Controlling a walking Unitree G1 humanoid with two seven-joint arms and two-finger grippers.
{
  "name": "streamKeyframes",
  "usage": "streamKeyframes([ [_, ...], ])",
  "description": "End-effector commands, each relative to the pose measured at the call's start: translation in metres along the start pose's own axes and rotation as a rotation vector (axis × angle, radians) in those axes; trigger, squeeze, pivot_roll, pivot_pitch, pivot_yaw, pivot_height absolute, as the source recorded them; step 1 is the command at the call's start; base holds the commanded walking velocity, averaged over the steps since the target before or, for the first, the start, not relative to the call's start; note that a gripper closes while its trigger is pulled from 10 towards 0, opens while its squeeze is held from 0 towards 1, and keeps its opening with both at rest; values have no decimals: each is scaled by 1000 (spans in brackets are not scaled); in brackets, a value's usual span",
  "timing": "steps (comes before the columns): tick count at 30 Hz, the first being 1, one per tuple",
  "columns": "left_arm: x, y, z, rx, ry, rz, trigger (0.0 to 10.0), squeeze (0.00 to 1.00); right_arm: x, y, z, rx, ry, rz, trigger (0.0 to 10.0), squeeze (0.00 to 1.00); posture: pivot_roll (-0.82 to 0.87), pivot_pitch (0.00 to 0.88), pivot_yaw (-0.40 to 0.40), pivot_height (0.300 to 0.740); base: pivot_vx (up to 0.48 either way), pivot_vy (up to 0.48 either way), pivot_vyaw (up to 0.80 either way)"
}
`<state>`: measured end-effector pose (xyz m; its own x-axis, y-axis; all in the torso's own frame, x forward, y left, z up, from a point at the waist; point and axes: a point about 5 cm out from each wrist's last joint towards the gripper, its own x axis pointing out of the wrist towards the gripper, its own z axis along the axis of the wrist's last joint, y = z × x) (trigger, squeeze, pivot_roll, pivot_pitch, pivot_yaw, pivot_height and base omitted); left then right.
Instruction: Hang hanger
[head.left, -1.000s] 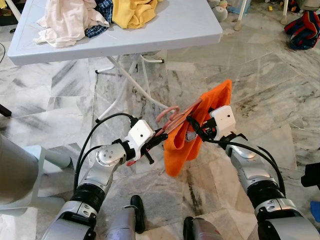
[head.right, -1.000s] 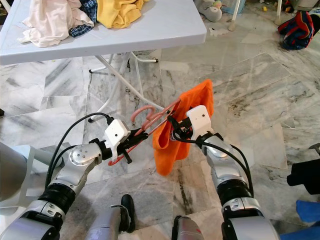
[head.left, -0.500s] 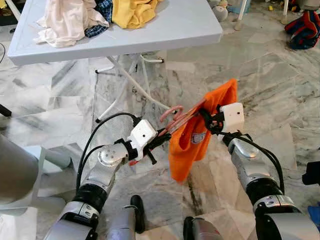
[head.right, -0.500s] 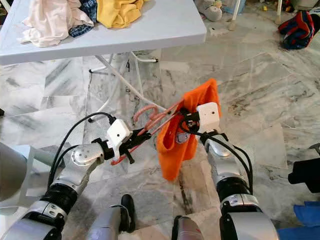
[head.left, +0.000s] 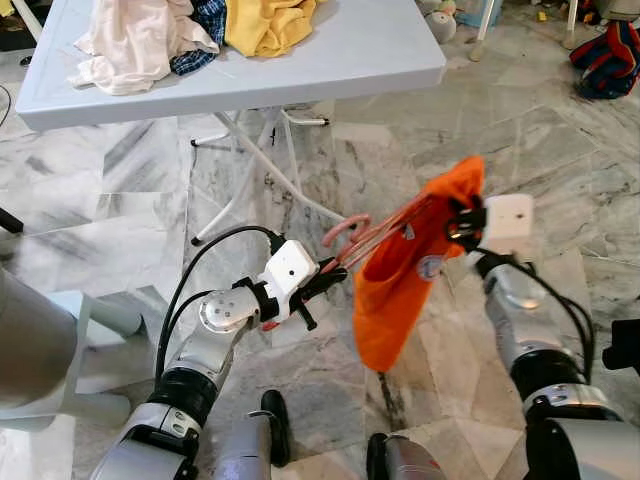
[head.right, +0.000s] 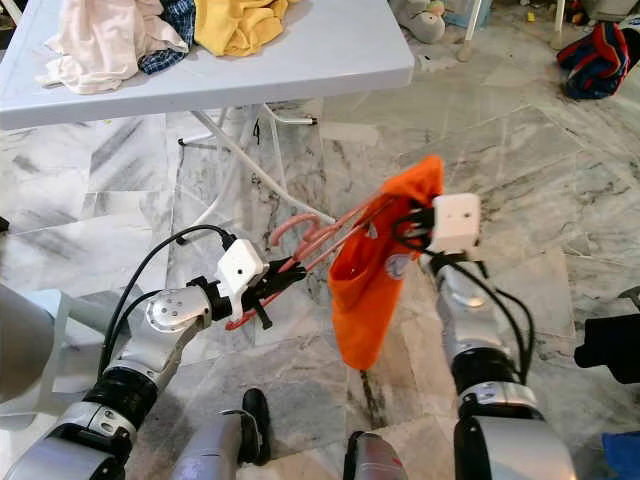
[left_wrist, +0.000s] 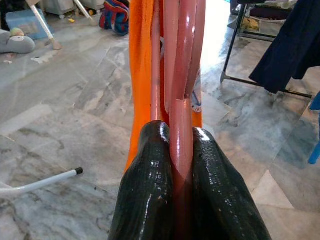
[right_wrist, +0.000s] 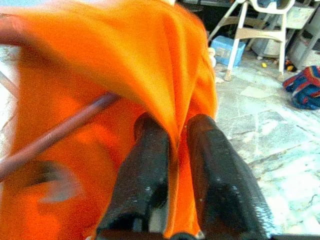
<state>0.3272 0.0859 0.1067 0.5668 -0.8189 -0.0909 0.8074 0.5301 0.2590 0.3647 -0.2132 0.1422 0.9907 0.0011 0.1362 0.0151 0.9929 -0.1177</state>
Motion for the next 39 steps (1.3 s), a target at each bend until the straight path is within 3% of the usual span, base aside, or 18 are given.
streamKeyframes([
  [1, -2, -2, -4, 3, 8, 8, 0, 0, 2, 0, 9, -14, -42, -9, 0, 0, -36, 253, 19, 740, 0, 0, 0],
  [9, -5, -1, -13, 12, 64, 19, 0, 0, 11, 6, 33, -71, -130, 18, 0, 0, -38, 252, 17, 740, 0, 0, 0],
  [14, -13, -11, -32, 48, 171, -55, 0, 0, 22, 10, 58, -98, -187, 33, 0, 0, -43, 246, 13, 740, 0, 0, 0],
  [21, -21, -20, -39, 89, 193, -131, 0, 0, 27, 8, 64, -115, -178, 17, 0, 0, -43, 240, 10, 740, 0, 0, 0],
  [28, -29, -10, -33, 129, 144, -54, 0, 0, 24, -11, 43, -195, -61, -70, 0, 0, -36, 240, 7, 740, 0, 0, 0],
  [33, -38, -1, -32, 80, 93, 54, 0, 0, 13, -33, 17, -248, 75, -164, 0, 0, -28, 237, 6, 740, 0, 0, 0],
  [34, -38, -1, -32, 80, 93, 54, 0, 0, 13, -33, 17, -248, 75, -164, 0, 0, -28, 237, 6, 740, 0, 0, 0],
  [36, -44, 0, -35, 39, 67, 122, 0, 0, -1, -53, -3, -235, 164, -269, 0, 0, -21, 239, 3, 740, 0, 0, 0],
  [39, -47, -6, -43, -2, 76, 143, 0, 0, -10, -61, -15, -205, 202, -317, 0, 0, -20, 241, 0, 740, 0, 0, 0],
])
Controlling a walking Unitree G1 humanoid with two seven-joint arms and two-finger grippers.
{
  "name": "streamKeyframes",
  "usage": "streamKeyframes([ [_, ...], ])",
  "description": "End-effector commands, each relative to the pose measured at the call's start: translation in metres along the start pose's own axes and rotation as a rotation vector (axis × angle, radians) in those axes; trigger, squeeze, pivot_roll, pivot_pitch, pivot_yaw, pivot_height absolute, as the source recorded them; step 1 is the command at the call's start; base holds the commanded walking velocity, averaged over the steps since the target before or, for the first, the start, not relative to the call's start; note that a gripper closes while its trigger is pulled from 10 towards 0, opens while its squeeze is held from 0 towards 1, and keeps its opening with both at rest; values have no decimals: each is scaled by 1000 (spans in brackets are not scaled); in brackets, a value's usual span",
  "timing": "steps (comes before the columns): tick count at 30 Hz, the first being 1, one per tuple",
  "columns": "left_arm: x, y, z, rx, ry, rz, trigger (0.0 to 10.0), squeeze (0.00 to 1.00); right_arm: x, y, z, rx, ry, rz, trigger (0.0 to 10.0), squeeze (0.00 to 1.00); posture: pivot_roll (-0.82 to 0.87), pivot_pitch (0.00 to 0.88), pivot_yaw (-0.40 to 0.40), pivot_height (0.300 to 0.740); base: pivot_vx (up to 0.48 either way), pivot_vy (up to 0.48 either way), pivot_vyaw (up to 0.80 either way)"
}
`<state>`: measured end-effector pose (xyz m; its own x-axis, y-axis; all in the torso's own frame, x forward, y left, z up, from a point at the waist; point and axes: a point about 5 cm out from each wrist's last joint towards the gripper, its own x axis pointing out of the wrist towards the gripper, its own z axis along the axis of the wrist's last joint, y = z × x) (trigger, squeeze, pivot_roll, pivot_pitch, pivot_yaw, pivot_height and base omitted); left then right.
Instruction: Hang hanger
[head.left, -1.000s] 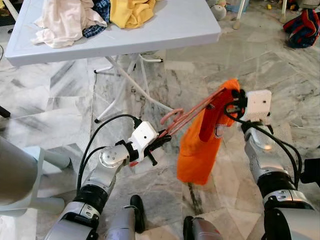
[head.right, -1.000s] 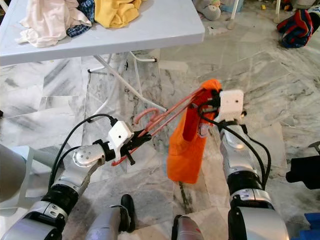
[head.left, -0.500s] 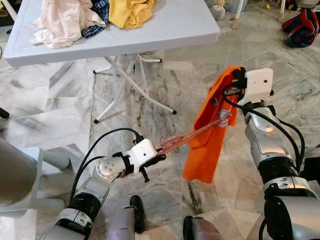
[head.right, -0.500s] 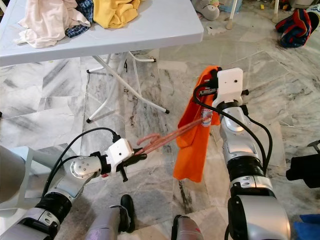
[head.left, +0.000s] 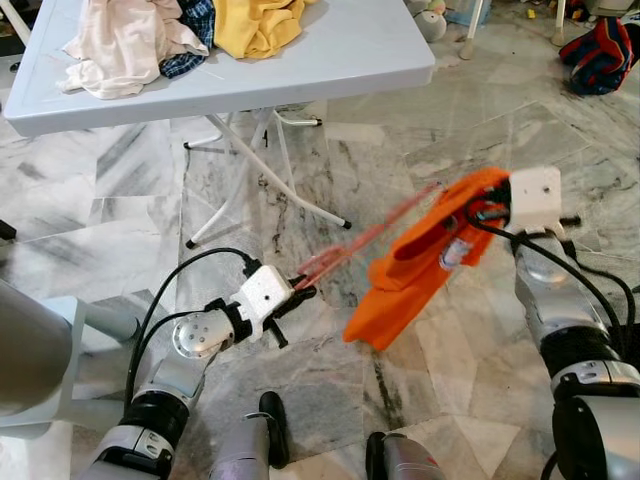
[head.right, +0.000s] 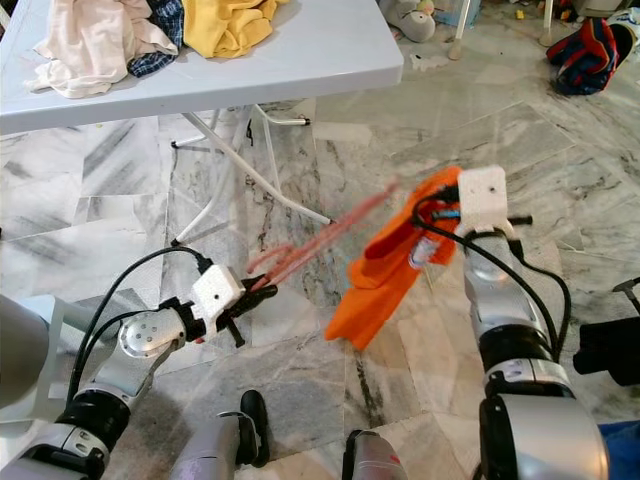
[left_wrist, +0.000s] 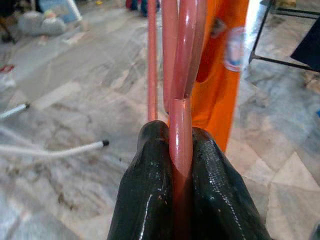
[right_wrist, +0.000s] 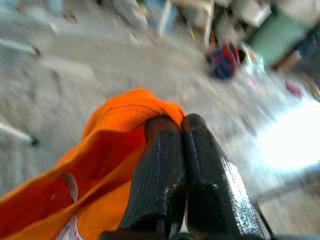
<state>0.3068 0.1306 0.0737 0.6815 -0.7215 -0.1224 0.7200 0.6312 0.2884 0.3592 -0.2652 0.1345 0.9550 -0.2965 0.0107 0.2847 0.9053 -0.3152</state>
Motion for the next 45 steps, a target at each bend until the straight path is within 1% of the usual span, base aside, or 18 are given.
streamKeyframes([
  [1, -3, -6, -8, -30, 17, 22, 0, 0, -2, -10, -8, 33, 34, -47, 0, 0, -19, 240, -1, 740, 0, 0, 0],
  [3, -4, -5, -14, -75, 31, 77, 0, 0, -4, -10, -13, 63, 52, -52, 0, 0, -18, 239, -2, 740, 0, 0, 0],
  [5, -8, -7, -32, -189, 105, 237, 0, 0, -9, -4, -23, 114, 80, -15, 0, 0, -12, 226, -9, 740, 0, 0, 0],
  [8, -8, -9, -39, -249, 136, 304, 0, 0, -12, -1, -28, 134, 90, 9, 0, 0, -9, 217, -12, 740, 0, 0, 0],
  [9, -9, -11, -45, -299, 161, 352, 1255, 0, -15, 2, -34, 140, 106, 34, 0, 0, -5, 204, -16, 740, 0, 0, 0],
  [10, -10, -14, -52, -365, 191, 408, 1451, 0, -20, 7, -42, 152, 132, 62, 0, 0, 1, 195, -20, 740, 0, 0, 0],
  [15, -15, -18, -66, -440, 283, 500, 1804, 0, -30, 17, -58, 169, 180, 112, 0, 0, 8, 180, -26, 740, 0, 0, 0],
  [16, -18, -19, -72, -460, 322, 524, 9020, 0, -35, 23, -63, 182, 195, 128, 0, 0, 13, 170, -29, 740, 0, 0, 0],
  [17, -22, -21, -77, -478, 364, 551, 10000, 0, -39, 30, -67, 206, 208, 146, 0, 0, 13, 170, -29, 740, 0, 0, 0],
  [18, -28, -22, -85, -516, 419, 595, 10000, 0, -49, 45, -74, 271, 232, 179, 0, 0, 21, 158, -31, 740, 0, 0, 0],
  [20, -34, -22, -90, -544, 450, 630, 10000, 0, -59, 62, -79, 334, 250, 213, 0, 0, 30, 146, -28, 740, 0, 0, 0],
  [21, -34, -22, -90, -544, 450, 630, 10000, 0, -59, 62, -79, 334, 250, 213, 0, 0, 30, 146, -28, 740, 0, 0, 0],
  [26, -40, -18, -93, -519, 480, 643, 10000, 0, -74, 100, -73, 422, 221, 307, 0, 0, 64, 119, -6, 740, 0, 0, 0],
  [28, -42, -17, -94, -506, 490, 643, 10000, 0, -75, 104, -70, 446, 209, 293, 0, 0, 74, 107, 9, 740, 0, 0, 0],
  [32, -43, -15, -94, -495, 502, 645, 10000, 0, -75, 107, -69, 523, 211, 211, 0, 0, 82, 77, 43, 740, 0, 0, 0],
  [35, -37, -11, -89, -481, 491, 638, 10000, 0, -79, 100, -76, 566, 225, 123, 0, 0, 66, 44, 65, 740, 0, 0, 0],
  [39, -28, -6, -82, -459, 465, 600, 10000, 0, -86, 91, -84, 556, 219, 70, 0, 0, 48, 29, 67, 740, 0, 0, 0],
  [45, -27, 1, -76, -491, 407, 585, 10000, 0, -102, 91, -90, 542, 197, 37, 0, 0, 39, 29, 44, 740, 0, 0, 0],
])
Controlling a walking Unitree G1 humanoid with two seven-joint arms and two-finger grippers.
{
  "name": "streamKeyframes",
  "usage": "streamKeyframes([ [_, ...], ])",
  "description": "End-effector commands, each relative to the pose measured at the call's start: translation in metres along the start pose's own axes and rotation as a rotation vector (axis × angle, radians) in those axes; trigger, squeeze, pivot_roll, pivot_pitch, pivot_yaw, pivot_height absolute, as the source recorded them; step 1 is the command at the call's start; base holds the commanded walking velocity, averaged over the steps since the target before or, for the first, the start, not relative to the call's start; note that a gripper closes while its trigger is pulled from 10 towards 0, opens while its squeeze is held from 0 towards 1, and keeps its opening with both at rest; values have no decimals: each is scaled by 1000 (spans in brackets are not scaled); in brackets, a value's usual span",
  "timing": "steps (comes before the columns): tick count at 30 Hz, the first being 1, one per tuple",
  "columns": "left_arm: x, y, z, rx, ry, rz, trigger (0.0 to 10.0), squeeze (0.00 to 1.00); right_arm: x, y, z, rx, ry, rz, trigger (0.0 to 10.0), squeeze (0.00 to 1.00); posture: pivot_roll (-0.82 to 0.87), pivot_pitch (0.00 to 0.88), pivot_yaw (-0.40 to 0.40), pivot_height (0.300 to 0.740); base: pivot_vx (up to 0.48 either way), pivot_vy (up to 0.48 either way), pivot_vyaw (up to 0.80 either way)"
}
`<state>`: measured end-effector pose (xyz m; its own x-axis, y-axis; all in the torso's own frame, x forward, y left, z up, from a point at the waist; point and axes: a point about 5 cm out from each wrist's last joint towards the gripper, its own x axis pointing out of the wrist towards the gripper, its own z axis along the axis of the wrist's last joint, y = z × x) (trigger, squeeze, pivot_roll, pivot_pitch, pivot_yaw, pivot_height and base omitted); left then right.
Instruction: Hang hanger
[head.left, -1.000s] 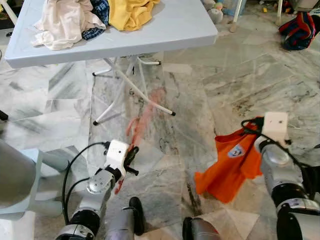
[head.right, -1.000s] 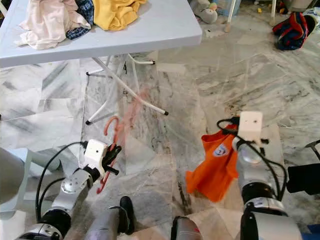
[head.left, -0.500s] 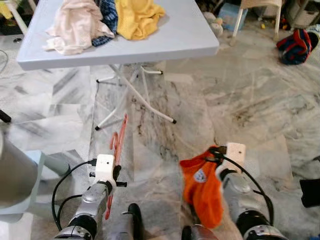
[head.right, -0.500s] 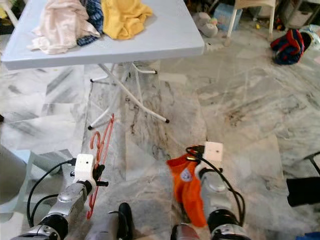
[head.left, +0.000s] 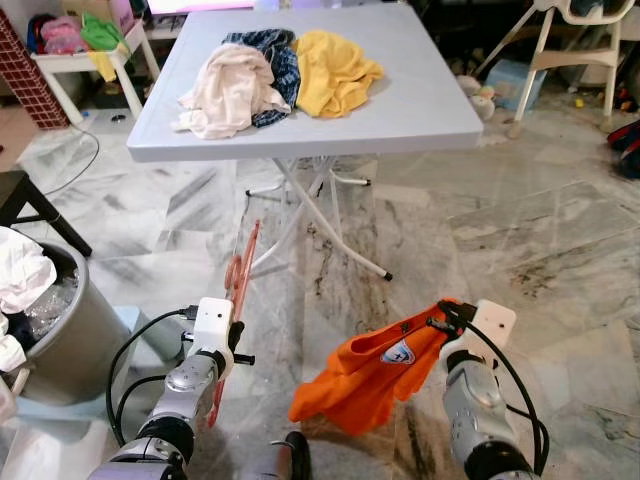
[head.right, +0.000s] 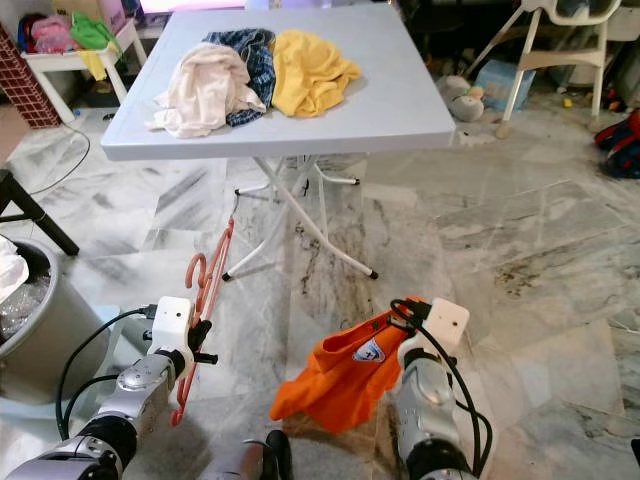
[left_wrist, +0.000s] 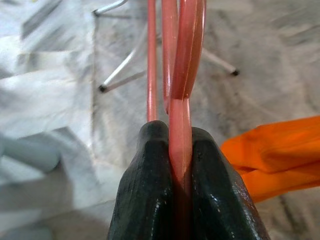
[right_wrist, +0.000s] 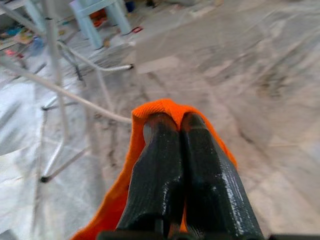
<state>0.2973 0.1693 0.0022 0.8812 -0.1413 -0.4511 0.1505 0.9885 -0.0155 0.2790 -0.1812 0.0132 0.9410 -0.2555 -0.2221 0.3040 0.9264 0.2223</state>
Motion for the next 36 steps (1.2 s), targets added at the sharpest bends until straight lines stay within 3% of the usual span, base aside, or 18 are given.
streamKeyframes([
  [1, -1, 4, 4, -18, -19, -6, 10000, 0, -1, 3, 5, -8, -41, 4, 0, 0, 41, 26, 40, 740, 0, 0, 0],
  [8, -3, 3, 4, -63, -63, 7, 10000, 0, -4, 10, 1, -40, -25, 60, 0, 0, 82, 38, 31, 740, 208, 0, 0],
  [17, 1, -13, 8, -144, -72, -24, 10000, 0, -4, 11, 3, -61, -38, 56, 0, 0, 61, 43, 21, 740, 431, 0, 0],
  [25, 2, -16, 13, -110, -86, -56, 10000, 0, -6, 7, 6, -68, -56, 66, 0, 0, 43, 62, 13, 740, 150, 0, 0],
  [29, 1, -11, 9, -114, -75, -8, 10000, 0, -6, 2, 7, -73, -54, 59, 0, 0, 45, 64, -4, 740, 0, 0, 0],
  [36, -3, -9, 5, -126, -95, 31, 10000, 0, 0, 6, 15, -80, -61, 86, 0, 0, 76, 76, -32, 740, 0, 0, 0],
])
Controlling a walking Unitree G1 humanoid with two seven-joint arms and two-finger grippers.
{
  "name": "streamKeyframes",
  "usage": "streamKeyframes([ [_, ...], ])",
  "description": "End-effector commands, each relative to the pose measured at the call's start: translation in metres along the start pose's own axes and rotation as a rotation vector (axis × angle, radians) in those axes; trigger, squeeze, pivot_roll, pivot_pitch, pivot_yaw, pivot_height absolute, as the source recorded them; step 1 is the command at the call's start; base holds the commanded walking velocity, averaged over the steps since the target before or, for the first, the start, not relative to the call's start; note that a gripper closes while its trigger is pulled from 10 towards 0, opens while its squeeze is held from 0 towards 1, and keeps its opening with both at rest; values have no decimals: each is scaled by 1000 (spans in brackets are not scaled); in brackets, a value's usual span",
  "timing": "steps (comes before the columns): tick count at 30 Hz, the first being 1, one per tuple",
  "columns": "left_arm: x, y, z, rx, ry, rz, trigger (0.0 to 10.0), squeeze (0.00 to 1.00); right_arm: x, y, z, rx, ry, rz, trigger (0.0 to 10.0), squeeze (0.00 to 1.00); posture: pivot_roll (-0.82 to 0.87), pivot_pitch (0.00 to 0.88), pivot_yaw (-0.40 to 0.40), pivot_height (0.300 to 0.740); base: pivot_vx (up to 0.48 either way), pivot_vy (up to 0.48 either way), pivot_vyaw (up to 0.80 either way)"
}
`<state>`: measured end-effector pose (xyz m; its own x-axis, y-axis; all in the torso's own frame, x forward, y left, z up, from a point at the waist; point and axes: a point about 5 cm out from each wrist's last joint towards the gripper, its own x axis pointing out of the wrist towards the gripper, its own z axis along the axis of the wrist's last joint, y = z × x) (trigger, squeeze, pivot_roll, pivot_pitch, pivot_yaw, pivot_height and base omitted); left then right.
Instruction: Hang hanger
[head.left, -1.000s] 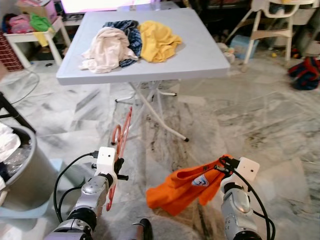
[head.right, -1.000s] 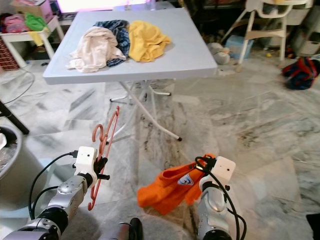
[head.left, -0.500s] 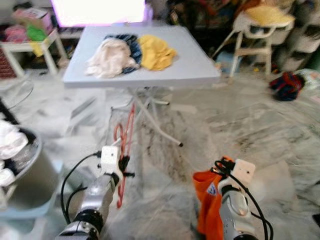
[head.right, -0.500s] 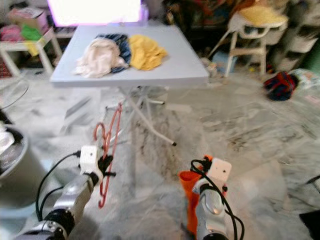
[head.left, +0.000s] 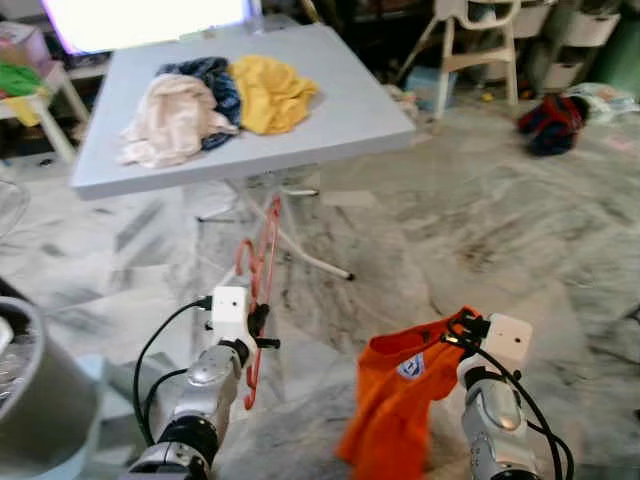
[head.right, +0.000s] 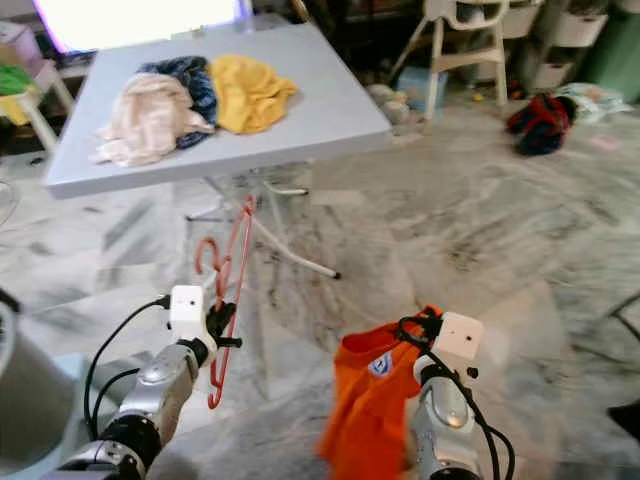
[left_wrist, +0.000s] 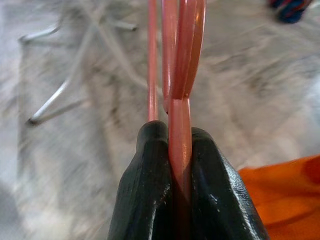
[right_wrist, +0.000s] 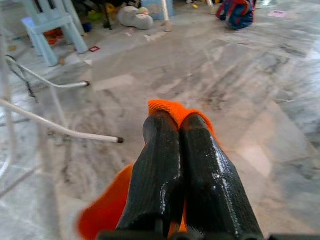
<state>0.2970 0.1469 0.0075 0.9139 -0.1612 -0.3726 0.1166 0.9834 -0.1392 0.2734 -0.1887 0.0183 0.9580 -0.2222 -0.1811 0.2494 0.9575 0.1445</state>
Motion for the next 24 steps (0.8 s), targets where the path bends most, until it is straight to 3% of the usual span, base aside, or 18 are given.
streamKeyframes([
  [1, -4, 14, 2, 8, -27, 61, 10000, 0, 8, 14, 12, 6, -36, 51, 0, 0, 82, 81, -34, 740, 0, 0, 0],
  [8, -12, 29, 14, 20, -131, 164, 10000, 0, 19, 20, 29, -13, -76, 97, 0, 0, 119, 97, -61, 740, 0, 0, 0],
  [12, -17, 34, 10, 25, -135, 179, 10000, 0, 20, 26, 30, -19, -77, 126, 0, 0, 134, 102, -64, 740, 0, 0, 0],
  [24, -20, 35, 21, 48, -178, 197, 10000, 0, 18, 44, 36, -17, -112, 201, 0, 0, 139, 139, -48, 740, 0, 0, 0],
])
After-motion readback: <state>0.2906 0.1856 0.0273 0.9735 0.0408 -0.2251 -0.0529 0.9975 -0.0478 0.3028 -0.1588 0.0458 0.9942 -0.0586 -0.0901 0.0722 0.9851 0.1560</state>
